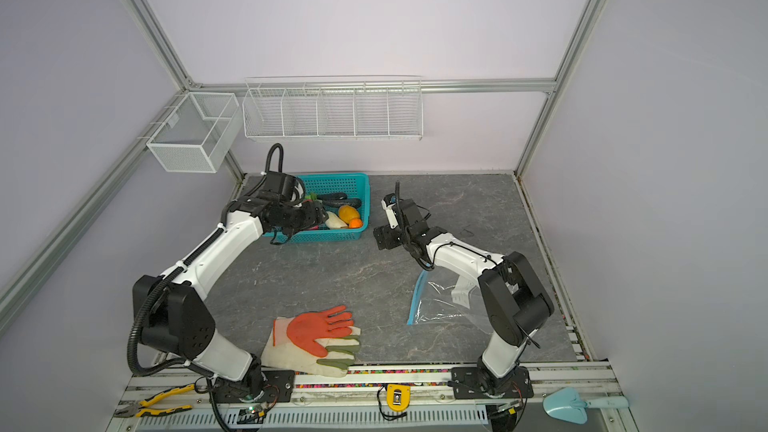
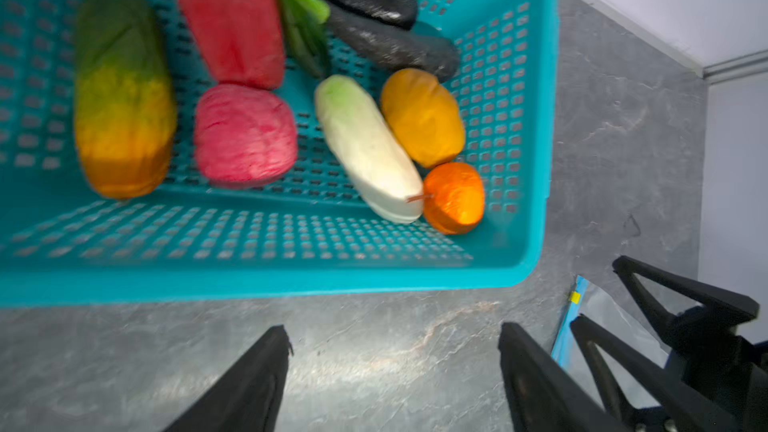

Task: Place the food in the zip-top bag and seal the zipper

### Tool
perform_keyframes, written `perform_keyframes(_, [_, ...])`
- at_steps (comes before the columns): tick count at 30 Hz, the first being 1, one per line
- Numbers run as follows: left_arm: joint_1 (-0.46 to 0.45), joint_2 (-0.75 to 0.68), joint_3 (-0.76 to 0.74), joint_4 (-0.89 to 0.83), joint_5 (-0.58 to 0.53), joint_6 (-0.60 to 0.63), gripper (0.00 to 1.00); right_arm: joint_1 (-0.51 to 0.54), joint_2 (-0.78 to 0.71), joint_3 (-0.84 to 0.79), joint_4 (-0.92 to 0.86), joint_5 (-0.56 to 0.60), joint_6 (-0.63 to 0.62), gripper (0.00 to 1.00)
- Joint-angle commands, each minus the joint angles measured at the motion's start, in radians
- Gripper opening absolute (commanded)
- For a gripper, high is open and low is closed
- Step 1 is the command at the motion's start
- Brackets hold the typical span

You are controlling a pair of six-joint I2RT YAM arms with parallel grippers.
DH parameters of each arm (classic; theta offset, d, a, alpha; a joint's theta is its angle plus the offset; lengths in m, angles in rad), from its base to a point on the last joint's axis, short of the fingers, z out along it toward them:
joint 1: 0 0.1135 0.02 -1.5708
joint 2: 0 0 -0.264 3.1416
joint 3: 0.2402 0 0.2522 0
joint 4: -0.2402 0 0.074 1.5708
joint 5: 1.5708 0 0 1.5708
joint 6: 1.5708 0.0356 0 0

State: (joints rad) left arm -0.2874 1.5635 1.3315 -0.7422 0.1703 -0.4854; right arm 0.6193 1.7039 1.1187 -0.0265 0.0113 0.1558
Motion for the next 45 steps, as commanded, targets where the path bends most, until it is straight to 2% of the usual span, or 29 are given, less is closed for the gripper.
perform_keyframes(1, [0.063, -0.034, -0.083, -0.059, -0.004, 0.001, 0.83, 0.025, -0.007, 0.046, 0.006, -0.021, -0.073, 0.88])
perform_keyframes(5, [0.141, -0.074, -0.146, -0.048, 0.026, -0.006, 0.88, 0.056, 0.020, 0.093, -0.036, 0.022, -0.130, 0.88])
perform_keyframes(8, [0.154, -0.078, -0.156, -0.026, 0.026, -0.019, 0.93, 0.071, 0.043, 0.120, -0.045, 0.035, -0.155, 0.88])
perform_keyframes(11, [0.156, -0.038, -0.129, -0.014, 0.042, -0.027, 0.94, 0.085, 0.076, 0.156, -0.065, 0.060, -0.171, 0.88])
perform_keyframes(26, [0.156, 0.113, -0.011, 0.093, 0.139, -0.084, 0.92, 0.097, 0.144, 0.212, -0.118, 0.137, -0.209, 0.88])
perform_keyframes(40, [0.110, 0.199, 0.094, 0.093, 0.123, -0.089, 0.90, 0.098, 0.184, 0.248, -0.115, 0.127, -0.171, 0.89])
perform_keyframes(45, [0.093, 0.223, 0.122, 0.101, 0.123, -0.094, 0.90, 0.098, 0.193, 0.253, -0.110, 0.156, -0.123, 0.89])
